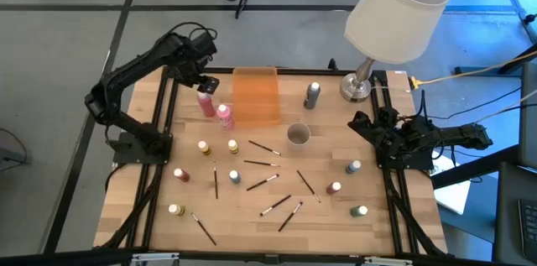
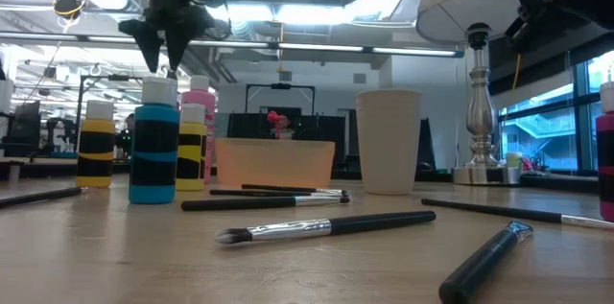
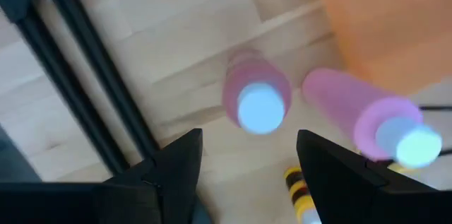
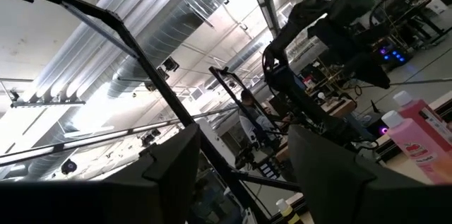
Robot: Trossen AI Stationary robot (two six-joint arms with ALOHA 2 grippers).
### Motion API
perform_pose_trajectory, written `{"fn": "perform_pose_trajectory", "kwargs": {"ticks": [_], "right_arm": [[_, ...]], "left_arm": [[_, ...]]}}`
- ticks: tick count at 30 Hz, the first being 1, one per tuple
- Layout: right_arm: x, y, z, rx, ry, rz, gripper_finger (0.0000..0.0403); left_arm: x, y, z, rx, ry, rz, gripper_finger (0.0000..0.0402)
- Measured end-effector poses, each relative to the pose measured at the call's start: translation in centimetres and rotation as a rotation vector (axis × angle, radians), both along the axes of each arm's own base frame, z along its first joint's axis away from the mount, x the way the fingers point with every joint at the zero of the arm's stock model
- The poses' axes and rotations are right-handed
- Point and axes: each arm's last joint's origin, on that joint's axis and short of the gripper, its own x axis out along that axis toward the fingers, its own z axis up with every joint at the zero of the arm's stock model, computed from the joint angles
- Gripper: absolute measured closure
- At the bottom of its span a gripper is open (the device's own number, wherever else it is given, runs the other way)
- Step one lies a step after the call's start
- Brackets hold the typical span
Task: Pick & Place Paint Supplies
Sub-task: Put the large red paint bottle into the orange bin
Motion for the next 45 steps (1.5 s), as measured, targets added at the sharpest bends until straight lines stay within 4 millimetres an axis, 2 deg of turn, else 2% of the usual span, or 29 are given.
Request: {"fn": "perform_pose_trajectory", "kwargs": {"ticks": [20,45], "right_arm": [[0.2,0.0,-0.3,0.005,0.038,0.006,0.0183],[0.2,0.1,-0.5,-0.001,0.052,0.017,0.0183]], "left_arm": [[2.1,0.4,-2.2,-0.103,0.045,-0.005,0.0174],[1.5,0.9,-2.2,-0.070,0.087,0.035,0.0174]]}}
